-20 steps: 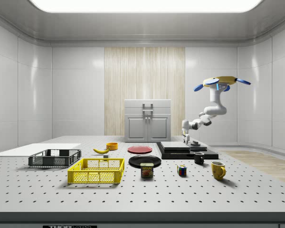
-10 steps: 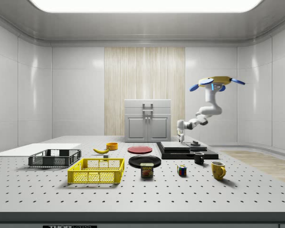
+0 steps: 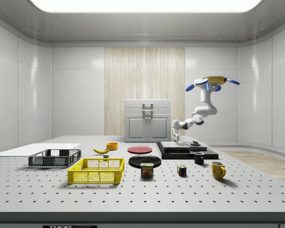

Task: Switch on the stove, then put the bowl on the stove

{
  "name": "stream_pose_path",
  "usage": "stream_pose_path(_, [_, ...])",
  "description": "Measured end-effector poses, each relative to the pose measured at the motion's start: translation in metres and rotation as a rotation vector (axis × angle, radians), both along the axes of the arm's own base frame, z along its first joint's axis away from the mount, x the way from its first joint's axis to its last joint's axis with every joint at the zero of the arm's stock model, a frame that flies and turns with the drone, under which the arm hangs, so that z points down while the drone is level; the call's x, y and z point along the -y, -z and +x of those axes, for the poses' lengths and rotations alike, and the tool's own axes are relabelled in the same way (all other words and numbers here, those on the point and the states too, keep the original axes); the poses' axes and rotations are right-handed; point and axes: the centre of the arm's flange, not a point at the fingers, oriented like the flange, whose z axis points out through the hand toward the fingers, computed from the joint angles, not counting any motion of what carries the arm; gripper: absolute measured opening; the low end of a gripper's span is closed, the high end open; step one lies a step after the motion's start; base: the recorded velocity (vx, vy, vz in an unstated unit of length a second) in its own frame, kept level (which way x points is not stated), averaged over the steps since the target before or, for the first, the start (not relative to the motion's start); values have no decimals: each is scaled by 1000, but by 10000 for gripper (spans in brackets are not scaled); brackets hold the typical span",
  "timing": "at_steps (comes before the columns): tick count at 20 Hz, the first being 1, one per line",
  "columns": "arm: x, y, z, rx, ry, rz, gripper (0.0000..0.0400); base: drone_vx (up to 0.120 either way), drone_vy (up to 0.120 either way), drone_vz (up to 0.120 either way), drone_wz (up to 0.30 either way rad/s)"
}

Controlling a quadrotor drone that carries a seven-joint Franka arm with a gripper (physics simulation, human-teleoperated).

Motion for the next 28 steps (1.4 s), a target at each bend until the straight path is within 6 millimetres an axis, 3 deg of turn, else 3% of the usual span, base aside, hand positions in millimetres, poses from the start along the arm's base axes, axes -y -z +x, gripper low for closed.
stream_pose_path(28, [0,0,0,0,0,0,400,120,0,7,0])
